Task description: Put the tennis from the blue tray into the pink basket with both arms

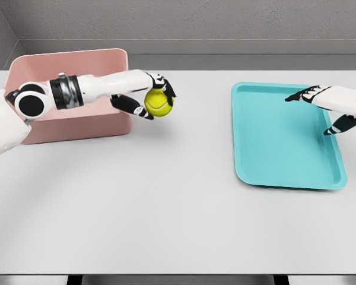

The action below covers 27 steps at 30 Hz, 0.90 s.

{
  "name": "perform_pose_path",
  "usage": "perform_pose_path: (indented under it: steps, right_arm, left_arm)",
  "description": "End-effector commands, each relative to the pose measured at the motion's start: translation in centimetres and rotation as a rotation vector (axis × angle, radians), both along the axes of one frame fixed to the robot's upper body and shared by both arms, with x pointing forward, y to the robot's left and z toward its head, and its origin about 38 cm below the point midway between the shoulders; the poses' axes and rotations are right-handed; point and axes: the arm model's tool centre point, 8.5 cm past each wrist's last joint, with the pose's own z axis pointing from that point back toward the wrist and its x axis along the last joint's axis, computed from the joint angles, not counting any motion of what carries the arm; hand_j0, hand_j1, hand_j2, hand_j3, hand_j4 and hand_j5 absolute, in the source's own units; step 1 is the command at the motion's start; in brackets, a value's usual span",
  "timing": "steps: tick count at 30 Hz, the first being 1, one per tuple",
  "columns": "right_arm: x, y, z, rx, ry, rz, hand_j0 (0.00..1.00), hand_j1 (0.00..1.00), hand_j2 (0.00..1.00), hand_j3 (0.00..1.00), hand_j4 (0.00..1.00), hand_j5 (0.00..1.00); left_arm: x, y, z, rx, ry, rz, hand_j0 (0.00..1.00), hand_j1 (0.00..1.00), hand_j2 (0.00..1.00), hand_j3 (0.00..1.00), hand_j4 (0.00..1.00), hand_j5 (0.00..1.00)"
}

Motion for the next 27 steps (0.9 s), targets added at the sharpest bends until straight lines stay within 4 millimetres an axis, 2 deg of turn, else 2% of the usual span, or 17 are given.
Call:
perform_pose_path:
  steps: [1,4,9,13,23,27]
  right_arm:
    - [0.0,-0.1,0.1,0.004,0.000,-0.003,1.00,1.00,1.00,1.00,1.00,1.00]
    - [0.0,0.0,0.0,0.005,0.002,-0.003,1.00,1.00,1.00,1.00,1.00,1.00]
    - [0.0,0.1,-0.1,0.006,0.002,0.000,1.00,1.00,1.00,1.00,1.00,1.00]
    - [0.0,0.1,-0.1,0.006,0.003,0.001,1.00,1.00,1.00,1.00,1.00,1.00]
    - [0.0,0.1,-0.1,0.006,0.004,0.000,1.00,1.00,1.00,1.00,1.00,1.00]
    - [0.0,0.2,-0.1,0.006,0.004,0.001,1.00,1.00,1.00,1.00,1.00,1.00]
  left_arm:
    - [0.1,1.3,0.5,-0.005,-0.002,0.026,0.54,0.54,0.54,0.54,0.54,0.54]
    - [0.3,2.7,1.1,-0.005,-0.014,0.052,0.54,0.54,0.54,0.54,0.54,0.54]
    - [0.3,3.3,1.2,-0.006,-0.012,0.066,0.54,0.54,0.54,0.54,0.54,0.54]
    - [0.5,5.0,1.7,-0.004,-0.022,0.102,0.54,0.54,0.54,0.54,0.54,0.54]
    - [1.0,6.9,1.5,-0.004,-0.013,0.156,0.54,0.54,0.54,0.54,0.54,0.54]
    - [1.4,8.2,1.5,-0.001,-0.013,0.194,0.54,0.54,0.54,0.54,0.54,0.54]
